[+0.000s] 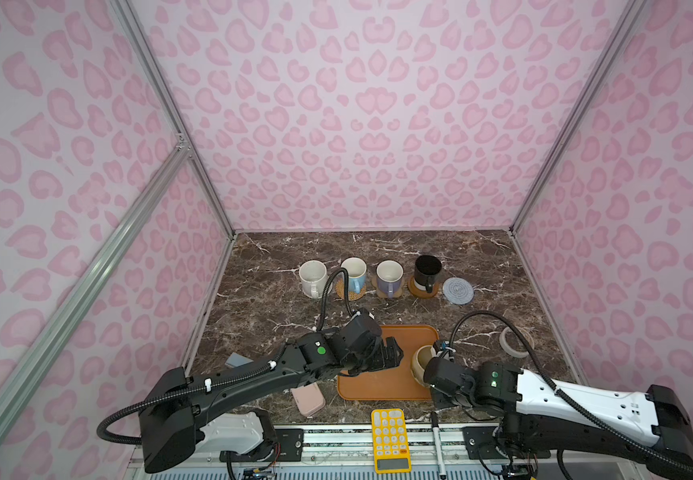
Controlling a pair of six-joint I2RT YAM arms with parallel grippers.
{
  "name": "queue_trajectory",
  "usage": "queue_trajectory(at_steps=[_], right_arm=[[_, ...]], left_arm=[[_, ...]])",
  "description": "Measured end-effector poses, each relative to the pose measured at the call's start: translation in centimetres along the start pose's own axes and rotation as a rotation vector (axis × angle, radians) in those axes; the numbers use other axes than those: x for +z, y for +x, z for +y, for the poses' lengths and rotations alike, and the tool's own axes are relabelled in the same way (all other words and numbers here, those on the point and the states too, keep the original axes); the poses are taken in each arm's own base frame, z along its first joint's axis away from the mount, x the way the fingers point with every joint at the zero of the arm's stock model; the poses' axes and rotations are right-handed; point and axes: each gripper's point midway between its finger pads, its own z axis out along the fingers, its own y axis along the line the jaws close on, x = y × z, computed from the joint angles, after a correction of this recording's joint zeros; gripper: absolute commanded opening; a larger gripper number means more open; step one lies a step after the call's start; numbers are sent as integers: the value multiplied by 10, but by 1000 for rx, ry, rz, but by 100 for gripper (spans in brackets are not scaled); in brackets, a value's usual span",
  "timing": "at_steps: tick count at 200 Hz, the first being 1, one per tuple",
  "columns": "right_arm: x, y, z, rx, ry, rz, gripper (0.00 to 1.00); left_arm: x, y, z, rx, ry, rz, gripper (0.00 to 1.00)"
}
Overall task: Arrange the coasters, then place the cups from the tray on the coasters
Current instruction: 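Lift the cream mug and carry it toward the grey knitted coaster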
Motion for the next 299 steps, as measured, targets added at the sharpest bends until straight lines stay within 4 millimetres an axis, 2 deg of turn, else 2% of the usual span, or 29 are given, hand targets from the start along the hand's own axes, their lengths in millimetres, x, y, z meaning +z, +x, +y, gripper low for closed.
queue_trajectory(at_steps=[41,66,116,152,215,264,299], right_arm=[[-15,-21,-7,65,-43,-96,0],[-20,-32,-20,121,-34,-131,0],[-35,-57,-47,172,14,-178,0],[-44,-81,-63,186,53,-193,0],[-45,-125,-80,163,100,-187,0],[-34,-150,-109,224,131,-166,0],[-28,-171,-129,260,160,-166,0]], left_arm=[[-9,-10,-14,34,7,-24,97],[-16,-19,-25,60,20,-57,97],[-16,-32,-37,87,22,-81,97],[-17,-53,-51,93,37,-115,97],[-6,-84,-60,96,29,-141,97],[-5,-116,-99,123,89,-175,97],[6,-133,-113,121,101,-180,97]])
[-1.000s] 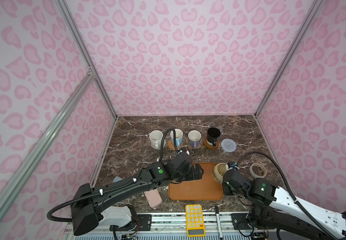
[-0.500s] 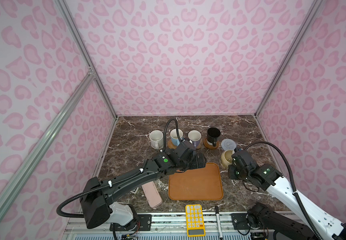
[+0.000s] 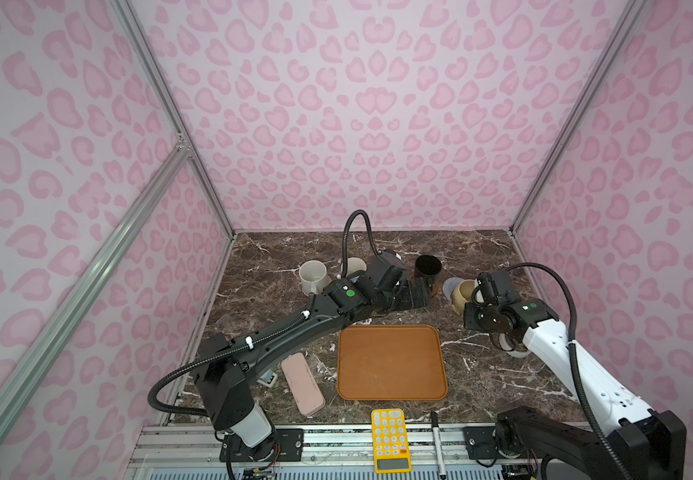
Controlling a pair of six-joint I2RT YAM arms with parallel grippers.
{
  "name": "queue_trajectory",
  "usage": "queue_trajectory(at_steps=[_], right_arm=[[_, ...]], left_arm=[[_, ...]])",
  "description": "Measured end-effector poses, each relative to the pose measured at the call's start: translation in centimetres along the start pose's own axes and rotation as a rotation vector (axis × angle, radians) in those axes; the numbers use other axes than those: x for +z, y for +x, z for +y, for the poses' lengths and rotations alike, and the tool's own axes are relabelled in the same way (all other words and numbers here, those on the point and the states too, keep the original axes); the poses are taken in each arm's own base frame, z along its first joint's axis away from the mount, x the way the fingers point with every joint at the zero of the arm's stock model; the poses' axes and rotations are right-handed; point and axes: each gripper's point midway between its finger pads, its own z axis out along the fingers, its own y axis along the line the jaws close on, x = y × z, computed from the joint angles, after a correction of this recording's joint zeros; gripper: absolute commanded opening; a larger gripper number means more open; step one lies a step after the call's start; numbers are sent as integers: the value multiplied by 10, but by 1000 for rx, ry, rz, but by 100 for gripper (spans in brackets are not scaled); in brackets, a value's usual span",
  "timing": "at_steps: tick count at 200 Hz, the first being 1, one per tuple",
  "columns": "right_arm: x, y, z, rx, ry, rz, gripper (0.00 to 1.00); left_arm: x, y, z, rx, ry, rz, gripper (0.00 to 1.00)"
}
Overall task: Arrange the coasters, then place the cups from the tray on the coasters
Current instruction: 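Lower the cream mug onto the grey knitted coaster with the right gripper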
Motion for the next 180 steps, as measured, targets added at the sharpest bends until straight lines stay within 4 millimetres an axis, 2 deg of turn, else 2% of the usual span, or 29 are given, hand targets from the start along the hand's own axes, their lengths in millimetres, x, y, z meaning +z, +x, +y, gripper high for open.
queue_trajectory(at_steps=[45,81,144,180], right_arm=[[27,-22,-12,40,24,46,0],[46,-46,-12,45,21,69,0],[78,-54,-22,13,78,136,0],[86,-60,-25,-16,102,138,0]], left_arm=[[23,-17,-9,-15,5,1,97],[37,-26,-17,-27,16,4,97],[49,-29,-14,-49,2,13,97],[51,-28,-11,-58,-5,15,97]])
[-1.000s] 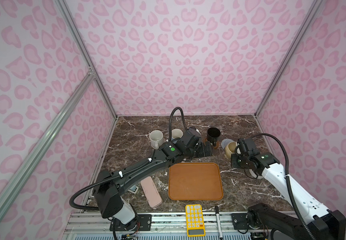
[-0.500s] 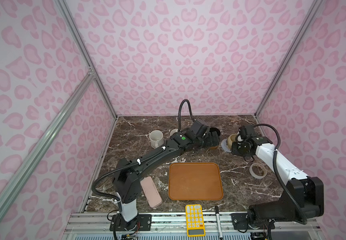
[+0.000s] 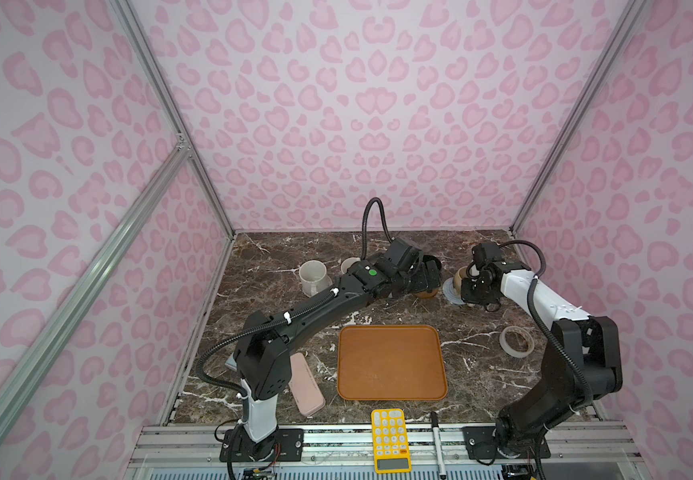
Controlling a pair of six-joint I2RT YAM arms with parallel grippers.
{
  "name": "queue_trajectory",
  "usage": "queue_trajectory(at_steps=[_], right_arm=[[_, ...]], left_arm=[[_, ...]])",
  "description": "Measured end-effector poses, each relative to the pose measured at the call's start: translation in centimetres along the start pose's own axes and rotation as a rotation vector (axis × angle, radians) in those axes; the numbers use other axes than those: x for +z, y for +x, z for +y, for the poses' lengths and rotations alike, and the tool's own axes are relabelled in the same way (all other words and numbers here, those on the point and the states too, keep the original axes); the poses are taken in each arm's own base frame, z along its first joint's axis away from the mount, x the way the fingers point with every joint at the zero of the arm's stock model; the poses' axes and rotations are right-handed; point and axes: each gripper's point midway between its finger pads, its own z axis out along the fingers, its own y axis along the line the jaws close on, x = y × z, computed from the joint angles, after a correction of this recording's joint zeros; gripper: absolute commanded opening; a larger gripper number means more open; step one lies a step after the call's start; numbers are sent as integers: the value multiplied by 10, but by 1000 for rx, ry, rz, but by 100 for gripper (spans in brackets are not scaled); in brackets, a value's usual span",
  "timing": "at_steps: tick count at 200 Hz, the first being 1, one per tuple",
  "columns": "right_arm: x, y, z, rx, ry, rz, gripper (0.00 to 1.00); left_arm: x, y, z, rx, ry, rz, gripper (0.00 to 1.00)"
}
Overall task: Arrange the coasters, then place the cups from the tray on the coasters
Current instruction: 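Lower the cream mug onto the grey knitted coaster with the right gripper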
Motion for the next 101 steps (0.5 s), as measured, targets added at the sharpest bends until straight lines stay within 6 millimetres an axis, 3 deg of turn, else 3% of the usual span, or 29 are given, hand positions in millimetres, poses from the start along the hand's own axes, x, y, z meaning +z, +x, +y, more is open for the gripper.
queue_trajectory(at_steps=[62,101], right_arm=[[16,-4,18,-94,17,0,0],[20,-6,9,-84,54,-9,0]], left_arm=[[3,4,7,-3,-16,9,97],[3,10,16,-6,-38,17,97]])
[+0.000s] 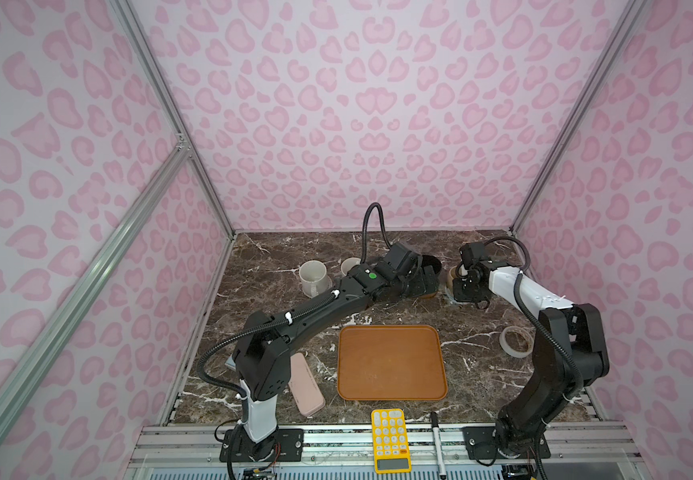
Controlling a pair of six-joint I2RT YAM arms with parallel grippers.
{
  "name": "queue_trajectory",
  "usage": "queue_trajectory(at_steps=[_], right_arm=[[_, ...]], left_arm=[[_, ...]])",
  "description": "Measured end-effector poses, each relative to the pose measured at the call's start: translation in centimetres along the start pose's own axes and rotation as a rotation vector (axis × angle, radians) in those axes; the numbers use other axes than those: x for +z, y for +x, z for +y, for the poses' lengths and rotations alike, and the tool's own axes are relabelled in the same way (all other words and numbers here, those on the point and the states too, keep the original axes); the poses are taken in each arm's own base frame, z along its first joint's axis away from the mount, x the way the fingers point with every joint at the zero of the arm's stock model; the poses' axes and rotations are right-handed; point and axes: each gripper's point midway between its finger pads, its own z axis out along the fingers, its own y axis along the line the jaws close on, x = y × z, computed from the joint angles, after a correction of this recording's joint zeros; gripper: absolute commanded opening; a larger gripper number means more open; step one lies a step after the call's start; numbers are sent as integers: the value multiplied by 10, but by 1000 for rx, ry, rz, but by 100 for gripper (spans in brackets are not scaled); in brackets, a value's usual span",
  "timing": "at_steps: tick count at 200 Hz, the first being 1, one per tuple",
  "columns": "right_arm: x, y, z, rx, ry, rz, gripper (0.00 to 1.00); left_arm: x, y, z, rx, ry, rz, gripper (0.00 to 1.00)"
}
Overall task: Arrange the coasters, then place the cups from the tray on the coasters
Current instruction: 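Lower the cream mug onto the grey knitted coaster with the right gripper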
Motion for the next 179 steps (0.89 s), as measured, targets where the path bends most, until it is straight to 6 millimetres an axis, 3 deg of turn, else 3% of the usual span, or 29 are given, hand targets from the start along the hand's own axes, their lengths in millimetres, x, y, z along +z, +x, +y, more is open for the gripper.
queue_trajectory(at_steps=[89,151,179], right_arm=[[-2,-4,3,8,-45,-24,0],[-23,-19,-1,19,-47,-83,0],[-18,-10,-7,25,-33,-59,0]], left_arm=[[-1,-1,0,-3,2,-5,97],[-6,-2,0,-1,3,-16,97],[-6,-3,-1,-1,3,-20,97]])
